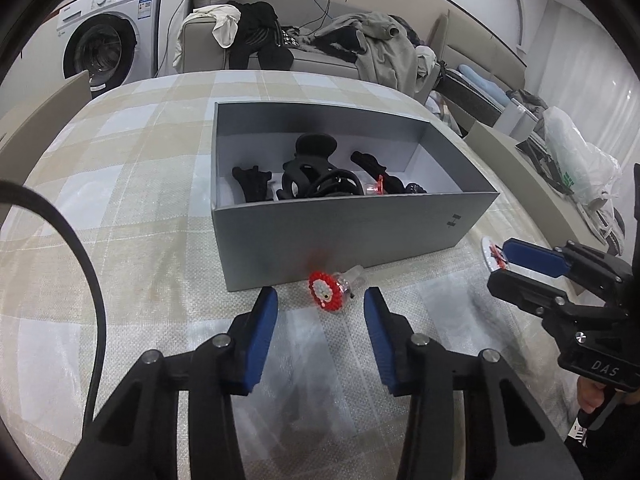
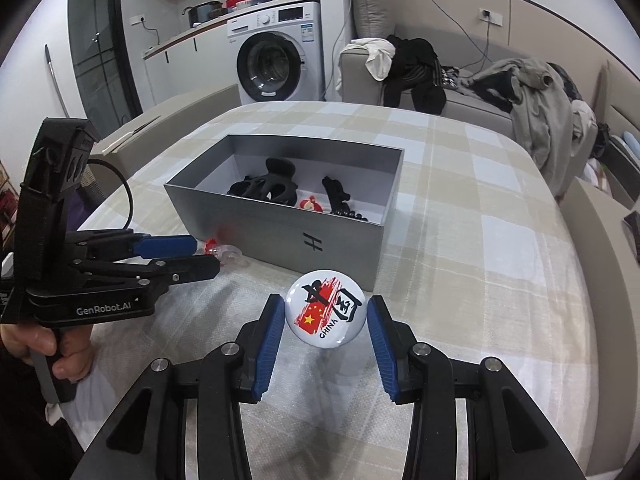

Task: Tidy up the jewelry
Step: 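Grasp the red flower hair clip with the left tool while the right tool lifts the badge, then carry the badge and the red flower clip over the grey box with both tools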

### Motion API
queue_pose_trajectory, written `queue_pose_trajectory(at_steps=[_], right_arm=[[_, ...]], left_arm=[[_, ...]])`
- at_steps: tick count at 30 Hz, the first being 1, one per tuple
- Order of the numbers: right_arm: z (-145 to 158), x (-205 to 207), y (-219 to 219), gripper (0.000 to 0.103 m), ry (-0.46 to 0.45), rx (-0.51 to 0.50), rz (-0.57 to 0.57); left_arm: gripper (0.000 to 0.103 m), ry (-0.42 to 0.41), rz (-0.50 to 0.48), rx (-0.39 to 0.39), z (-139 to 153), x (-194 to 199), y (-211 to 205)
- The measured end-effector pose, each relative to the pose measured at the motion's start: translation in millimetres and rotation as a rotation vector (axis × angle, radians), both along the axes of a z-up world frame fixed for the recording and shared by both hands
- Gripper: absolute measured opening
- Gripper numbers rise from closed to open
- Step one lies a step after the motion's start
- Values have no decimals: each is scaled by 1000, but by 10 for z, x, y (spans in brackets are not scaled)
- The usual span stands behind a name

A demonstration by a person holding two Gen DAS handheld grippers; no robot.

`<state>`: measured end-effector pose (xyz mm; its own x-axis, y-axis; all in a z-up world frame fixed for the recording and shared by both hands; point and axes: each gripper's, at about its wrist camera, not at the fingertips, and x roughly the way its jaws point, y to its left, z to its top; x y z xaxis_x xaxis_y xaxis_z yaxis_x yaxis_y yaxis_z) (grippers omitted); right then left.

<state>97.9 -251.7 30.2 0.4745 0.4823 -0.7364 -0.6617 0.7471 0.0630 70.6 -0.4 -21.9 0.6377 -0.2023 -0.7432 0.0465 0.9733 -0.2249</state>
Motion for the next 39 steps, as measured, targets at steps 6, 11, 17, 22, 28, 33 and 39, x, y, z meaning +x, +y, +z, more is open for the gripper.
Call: queue_pose_trajectory(at_steps=[6, 11, 17, 22, 28, 33, 39], right_arm=[[22, -12, -45, 41, -3, 7, -4], [34, -14, -47, 41, -5, 10, -6], [49, -36, -50, 41, -12, 14, 0], [66, -38, -45, 41, -16, 20, 1], [120, -59, -41, 41, -29, 36, 4], [189, -79, -29, 41, -41, 58, 8], [297, -88, 2, 41, -61, 90, 18]], left_arm=[[25, 1, 8, 14, -8, 13, -36], [17, -5, -10, 16, 1, 6, -69], [17, -10, -15, 12, 16, -6, -63], [17, -21, -10, 11, 49, -30, -59], [17, -50, -11, 4, 126, -77, -66], [17, -94, -14, 5, 244, -129, -56], [17, -144, -4, -2, 380, -143, -28]])
